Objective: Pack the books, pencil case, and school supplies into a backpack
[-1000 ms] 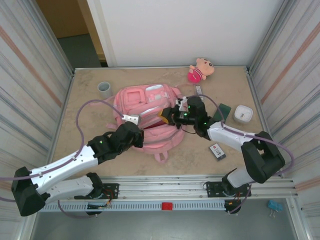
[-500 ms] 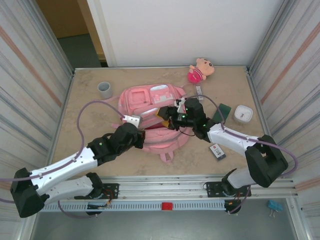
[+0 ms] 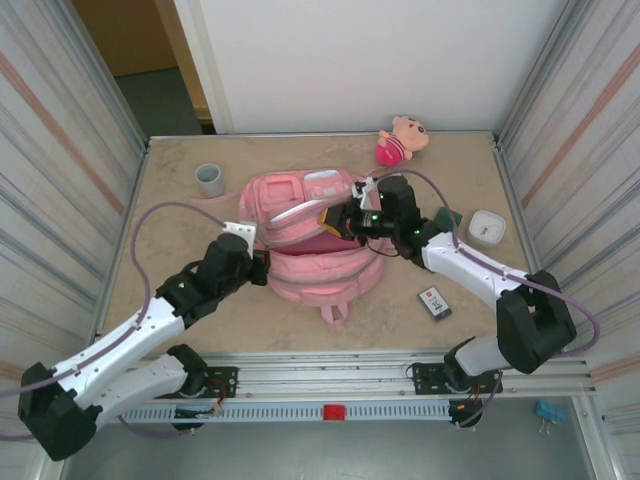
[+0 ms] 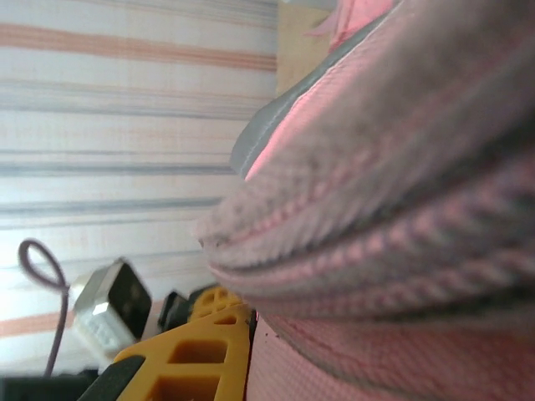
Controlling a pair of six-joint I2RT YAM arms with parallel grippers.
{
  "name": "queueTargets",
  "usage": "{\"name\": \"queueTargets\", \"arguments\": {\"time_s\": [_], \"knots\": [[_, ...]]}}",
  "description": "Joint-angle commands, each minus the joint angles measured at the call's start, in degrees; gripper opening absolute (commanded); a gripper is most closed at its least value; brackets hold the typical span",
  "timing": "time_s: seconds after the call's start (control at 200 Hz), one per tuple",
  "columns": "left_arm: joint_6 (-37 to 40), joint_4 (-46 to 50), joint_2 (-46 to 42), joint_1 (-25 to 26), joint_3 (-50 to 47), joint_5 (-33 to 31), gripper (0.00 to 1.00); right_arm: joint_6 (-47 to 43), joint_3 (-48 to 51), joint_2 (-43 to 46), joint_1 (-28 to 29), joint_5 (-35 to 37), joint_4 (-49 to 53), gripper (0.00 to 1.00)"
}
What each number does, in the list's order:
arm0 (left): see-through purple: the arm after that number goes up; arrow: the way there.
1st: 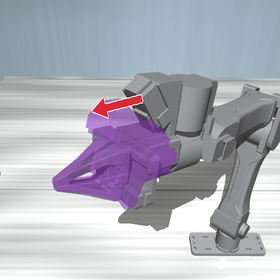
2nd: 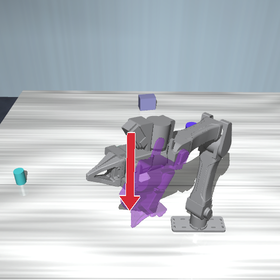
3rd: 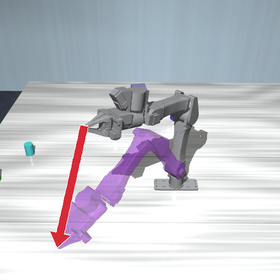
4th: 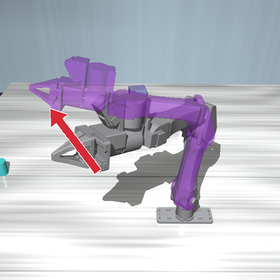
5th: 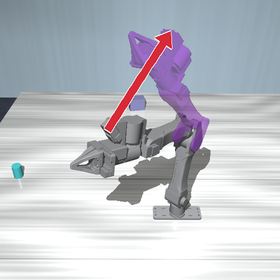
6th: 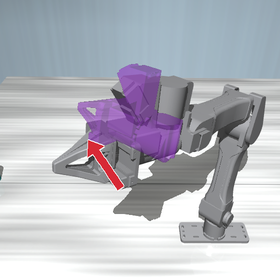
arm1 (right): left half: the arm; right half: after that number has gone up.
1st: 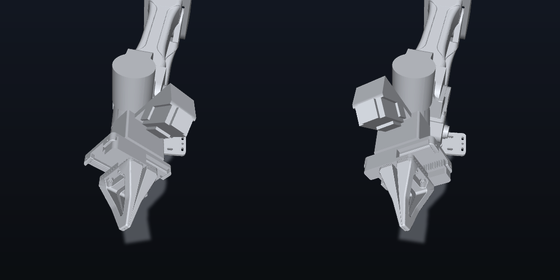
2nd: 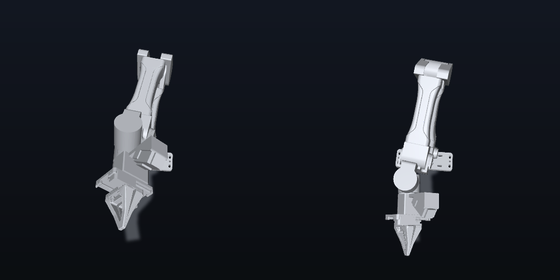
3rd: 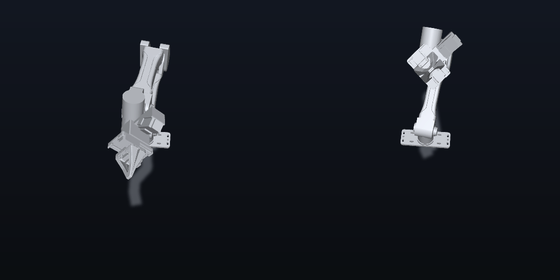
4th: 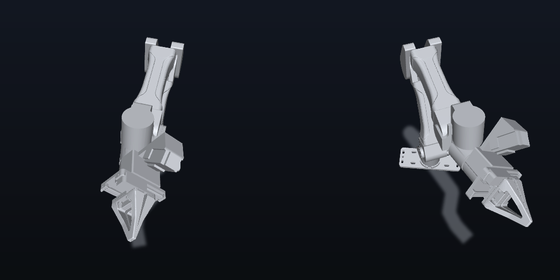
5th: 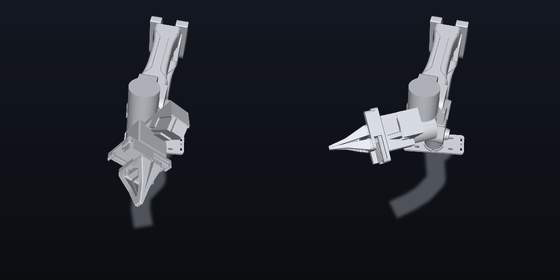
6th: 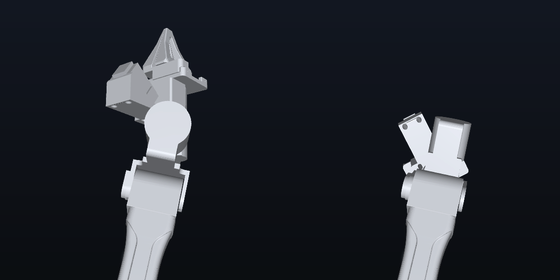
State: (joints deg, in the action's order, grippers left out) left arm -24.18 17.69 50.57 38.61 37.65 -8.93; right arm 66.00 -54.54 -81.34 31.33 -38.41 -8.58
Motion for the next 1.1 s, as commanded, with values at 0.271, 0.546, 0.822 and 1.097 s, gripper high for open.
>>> {"name": "queueTargets", "arguments": {"time_s": [0.271, 0.546, 0.822, 1.097], "knots": [[10.82, -10.17, 3.28, -14.09, -2.25, 7.27, 0.0, -17.53, -16.91, 0.94, -6.35, -23.04, 18.06, 0.0], [12.34, -20.33, 7.62, -17.08, -3.78, 19.09, 0.0, -20.92, -22.01, -2.4, -8.49, -23.53, 24.1, 0.09], [4.68, -26.61, 6.98, -15.28, -8.94, 24.93, 0.0, 4.59, -4.71, 1.05, -5.2, -3.34, -0.61, 0.59], [3.57, -28.11, 8.88, -11.72, -8.74, 21.26, 0.0, 6.34, 0.96, 4.43, 4.78, 15.94, -2.33, 0.56]]}}
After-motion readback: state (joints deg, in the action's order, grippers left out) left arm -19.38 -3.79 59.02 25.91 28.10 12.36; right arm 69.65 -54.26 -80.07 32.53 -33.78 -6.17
